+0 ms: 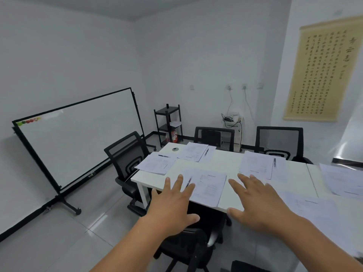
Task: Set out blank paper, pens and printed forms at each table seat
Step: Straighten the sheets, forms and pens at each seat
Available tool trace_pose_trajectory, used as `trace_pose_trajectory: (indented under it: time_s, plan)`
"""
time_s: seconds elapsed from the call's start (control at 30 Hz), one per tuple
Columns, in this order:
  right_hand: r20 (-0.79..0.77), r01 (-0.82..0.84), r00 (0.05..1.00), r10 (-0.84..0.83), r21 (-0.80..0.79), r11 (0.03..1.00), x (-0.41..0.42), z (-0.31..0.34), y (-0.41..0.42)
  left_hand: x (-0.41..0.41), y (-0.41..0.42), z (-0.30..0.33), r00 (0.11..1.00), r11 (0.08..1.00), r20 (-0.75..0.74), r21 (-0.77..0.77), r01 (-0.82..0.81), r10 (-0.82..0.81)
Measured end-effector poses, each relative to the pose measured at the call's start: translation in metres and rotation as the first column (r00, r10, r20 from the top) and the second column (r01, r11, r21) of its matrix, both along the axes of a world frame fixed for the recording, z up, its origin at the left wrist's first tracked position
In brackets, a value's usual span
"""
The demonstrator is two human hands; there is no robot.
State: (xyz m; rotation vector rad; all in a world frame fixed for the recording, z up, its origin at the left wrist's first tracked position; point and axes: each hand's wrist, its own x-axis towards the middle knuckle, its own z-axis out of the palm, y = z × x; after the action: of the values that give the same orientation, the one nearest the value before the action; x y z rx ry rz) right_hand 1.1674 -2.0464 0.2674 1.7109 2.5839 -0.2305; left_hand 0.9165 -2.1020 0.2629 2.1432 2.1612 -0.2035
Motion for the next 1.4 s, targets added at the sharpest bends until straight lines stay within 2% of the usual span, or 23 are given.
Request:
trace_pose_trajectory:
  time_s: [0.23, 0.47, 0.77, 1.07, 1.4]
  plan:
    - [0.028, 0.059, 0.998, -0.058, -0.059, 0.996, -0.11, -0.016, 0.036, -0.103, 0.061, -0.014, 0.996, 0.995, 0.015, -0.039, 0.089, -0.088]
    - [0.04, 0.111, 0.993, -0.108, -0.094, 0.989, -0.147, -0.015, 0.073, -0.159, 0.106, -0.018, 0.991, 0.992, 0.051, -0.035, 0.124, -0.122]
    - [-0.004, 0.164, 0.986, -0.167, -0.185, 0.969, -0.167, -0.058, 0.166, -0.183, 0.199, -0.052, 0.991, 0.983, 0.051, -0.124, 0.132, -0.126]
    - [-0.056, 0.129, 0.987, -0.15, -0.279, 0.951, -0.187, -0.115, 0.293, -0.191, 0.317, -0.096, 0.992, 0.963, 0.045, -0.237, 0.125, -0.118]
    - [-0.004, 0.171, 0.982, -0.189, -0.409, 0.896, -0.186, -0.179, 0.347, -0.183, 0.397, -0.164, 0.974, 0.885, 0.076, -0.408, 0.224, -0.212]
